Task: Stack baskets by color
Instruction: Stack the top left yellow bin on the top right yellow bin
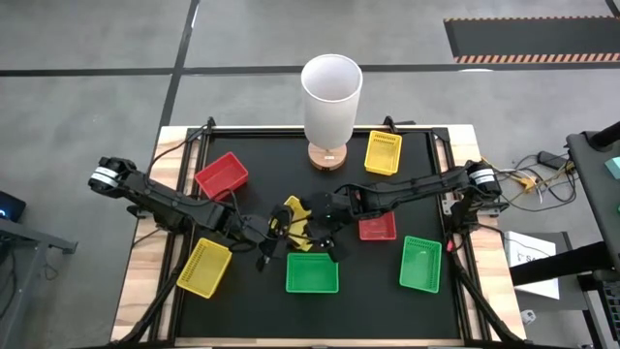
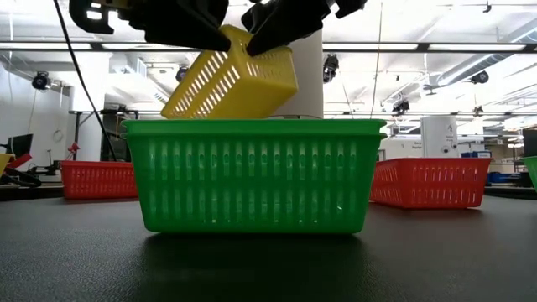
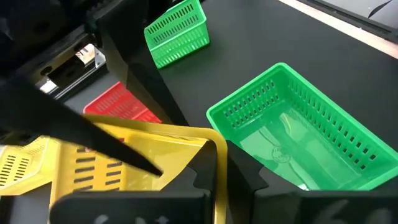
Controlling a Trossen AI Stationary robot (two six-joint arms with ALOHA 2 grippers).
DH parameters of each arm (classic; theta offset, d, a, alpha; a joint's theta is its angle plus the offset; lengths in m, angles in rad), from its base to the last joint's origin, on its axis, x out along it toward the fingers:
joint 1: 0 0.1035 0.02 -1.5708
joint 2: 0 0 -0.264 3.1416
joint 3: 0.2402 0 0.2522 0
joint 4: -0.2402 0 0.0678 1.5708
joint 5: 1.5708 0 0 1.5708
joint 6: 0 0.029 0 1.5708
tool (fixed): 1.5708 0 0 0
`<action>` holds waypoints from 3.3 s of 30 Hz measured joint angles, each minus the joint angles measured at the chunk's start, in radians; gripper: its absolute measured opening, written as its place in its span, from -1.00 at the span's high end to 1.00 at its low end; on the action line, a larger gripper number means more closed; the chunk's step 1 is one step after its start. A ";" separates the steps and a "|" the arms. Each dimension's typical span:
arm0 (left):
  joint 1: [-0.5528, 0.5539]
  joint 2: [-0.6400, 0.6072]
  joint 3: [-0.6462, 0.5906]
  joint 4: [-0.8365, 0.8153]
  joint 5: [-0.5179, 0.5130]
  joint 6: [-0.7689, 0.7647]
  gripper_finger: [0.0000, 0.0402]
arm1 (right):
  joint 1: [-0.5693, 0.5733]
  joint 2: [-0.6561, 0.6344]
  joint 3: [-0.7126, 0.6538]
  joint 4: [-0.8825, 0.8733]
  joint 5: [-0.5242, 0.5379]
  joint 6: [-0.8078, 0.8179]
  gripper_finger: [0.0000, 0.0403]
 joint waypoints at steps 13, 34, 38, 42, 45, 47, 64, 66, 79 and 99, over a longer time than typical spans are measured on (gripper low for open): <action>0.000 0.000 0.000 0.014 -0.002 -0.031 0.84 | 0.000 0.000 -0.001 -0.019 -0.048 -0.050 0.95; 0.000 -0.071 0.000 0.021 -0.075 0.065 0.29 | 0.021 -0.030 -0.002 -0.207 0.083 -0.023 0.96; 0.000 -0.142 -0.008 0.022 -0.075 0.077 0.29 | 0.035 -0.071 -0.009 -0.239 0.095 0.007 0.96; 0.000 -0.214 -0.060 0.044 -0.075 0.076 0.29 | 0.048 -0.136 -0.052 -0.245 0.169 0.038 0.96; 0.000 -0.259 -0.117 0.114 -0.075 0.048 0.29 | 0.059 -0.199 -0.100 -0.244 0.207 0.095 0.96; 0.000 -0.285 -0.157 0.177 -0.075 0.035 0.29 | 0.068 -0.246 -0.150 -0.223 0.221 0.125 0.96; 0.001 -0.375 -0.276 0.351 -0.157 0.053 0.29 | 0.057 -0.645 -0.625 -0.032 0.478 0.350 0.96; 0.001 -0.375 -0.273 0.354 -0.158 0.053 0.29 | 0.030 -0.686 -0.660 -0.002 0.484 0.348 0.96; 0.001 -0.376 -0.276 0.378 -0.161 0.076 0.29 | -0.251 -0.766 -0.734 0.071 0.475 0.271 0.96; 0.001 -0.374 -0.277 0.377 -0.162 0.069 0.29 | -0.673 -0.575 -0.742 0.121 0.186 0.062 0.96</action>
